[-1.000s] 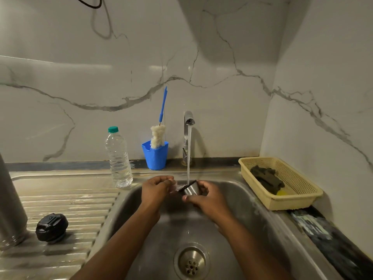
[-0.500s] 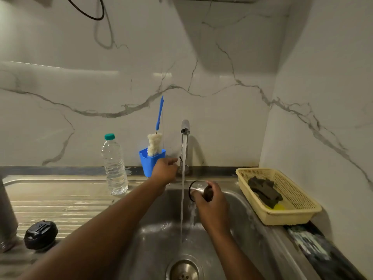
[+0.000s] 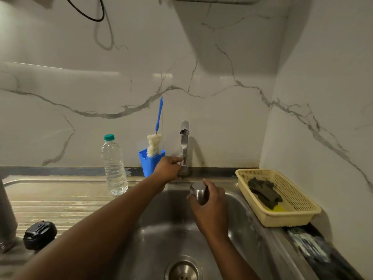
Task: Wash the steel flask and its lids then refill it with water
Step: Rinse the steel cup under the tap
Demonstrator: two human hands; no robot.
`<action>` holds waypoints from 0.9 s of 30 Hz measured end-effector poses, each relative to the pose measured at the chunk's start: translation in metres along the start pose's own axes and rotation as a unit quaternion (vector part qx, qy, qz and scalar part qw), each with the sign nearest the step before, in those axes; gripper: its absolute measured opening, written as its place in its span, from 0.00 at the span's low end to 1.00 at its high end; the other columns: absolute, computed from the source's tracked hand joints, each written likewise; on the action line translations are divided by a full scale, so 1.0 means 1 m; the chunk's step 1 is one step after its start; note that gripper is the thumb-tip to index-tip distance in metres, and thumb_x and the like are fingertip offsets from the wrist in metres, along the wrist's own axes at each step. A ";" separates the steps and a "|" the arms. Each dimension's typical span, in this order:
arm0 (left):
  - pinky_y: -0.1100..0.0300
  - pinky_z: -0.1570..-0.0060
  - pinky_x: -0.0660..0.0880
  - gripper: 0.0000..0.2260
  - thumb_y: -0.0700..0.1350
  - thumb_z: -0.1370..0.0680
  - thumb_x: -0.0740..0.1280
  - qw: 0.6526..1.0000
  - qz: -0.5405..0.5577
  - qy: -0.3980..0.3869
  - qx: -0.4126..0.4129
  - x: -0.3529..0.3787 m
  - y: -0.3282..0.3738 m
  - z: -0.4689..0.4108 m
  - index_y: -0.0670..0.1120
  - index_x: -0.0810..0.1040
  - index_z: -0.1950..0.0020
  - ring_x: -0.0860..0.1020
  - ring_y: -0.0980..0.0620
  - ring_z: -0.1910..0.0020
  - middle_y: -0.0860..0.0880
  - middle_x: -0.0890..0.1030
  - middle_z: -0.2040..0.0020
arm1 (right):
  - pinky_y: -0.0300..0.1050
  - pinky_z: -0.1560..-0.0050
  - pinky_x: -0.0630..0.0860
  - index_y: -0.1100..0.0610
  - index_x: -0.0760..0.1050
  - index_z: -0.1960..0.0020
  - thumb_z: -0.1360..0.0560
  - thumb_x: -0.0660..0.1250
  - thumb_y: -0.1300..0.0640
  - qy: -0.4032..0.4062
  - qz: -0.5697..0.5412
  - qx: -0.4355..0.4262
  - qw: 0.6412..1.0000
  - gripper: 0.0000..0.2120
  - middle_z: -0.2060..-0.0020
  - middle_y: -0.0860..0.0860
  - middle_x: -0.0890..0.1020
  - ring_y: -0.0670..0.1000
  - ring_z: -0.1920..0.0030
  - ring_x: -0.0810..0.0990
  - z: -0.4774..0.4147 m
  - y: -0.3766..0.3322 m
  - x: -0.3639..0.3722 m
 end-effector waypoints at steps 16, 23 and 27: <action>0.59 0.53 0.80 0.17 0.53 0.32 0.83 0.987 -0.142 -0.009 0.075 -0.039 -0.002 0.099 0.51 0.87 0.46 0.83 0.55 0.53 0.53 0.86 0.54 | 0.31 0.45 0.75 0.44 0.70 0.25 0.29 0.78 0.43 -0.137 -0.096 -0.118 0.979 0.35 0.36 0.37 0.74 0.37 0.38 0.76 0.016 -0.032 0.015; 0.48 0.53 0.79 0.16 0.49 0.33 0.82 0.972 -0.229 0.052 0.023 -0.121 -0.011 0.111 0.42 0.85 0.51 0.81 0.47 0.57 0.45 0.84 0.57 | 0.40 0.44 0.79 0.42 0.73 0.28 0.26 0.76 0.42 -0.201 -0.090 -0.140 0.965 0.28 0.33 0.38 0.73 0.39 0.34 0.75 0.025 -0.030 0.026; 0.54 0.54 0.77 0.16 0.46 0.32 0.82 0.955 -0.283 0.080 -0.037 -0.166 -0.030 0.119 0.42 0.85 0.49 0.80 0.47 0.55 0.41 0.85 0.51 | 0.39 0.45 0.80 0.42 0.78 0.34 0.25 0.76 0.45 -0.216 -0.078 -0.152 0.961 0.21 0.33 0.37 0.74 0.39 0.35 0.76 0.027 -0.029 0.031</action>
Point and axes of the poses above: each hand's wrist, its own z-axis away from the middle knuckle, its own x-axis out of the palm, y = z × x, the point moved 4 cm from there along -z, towards the middle knuckle
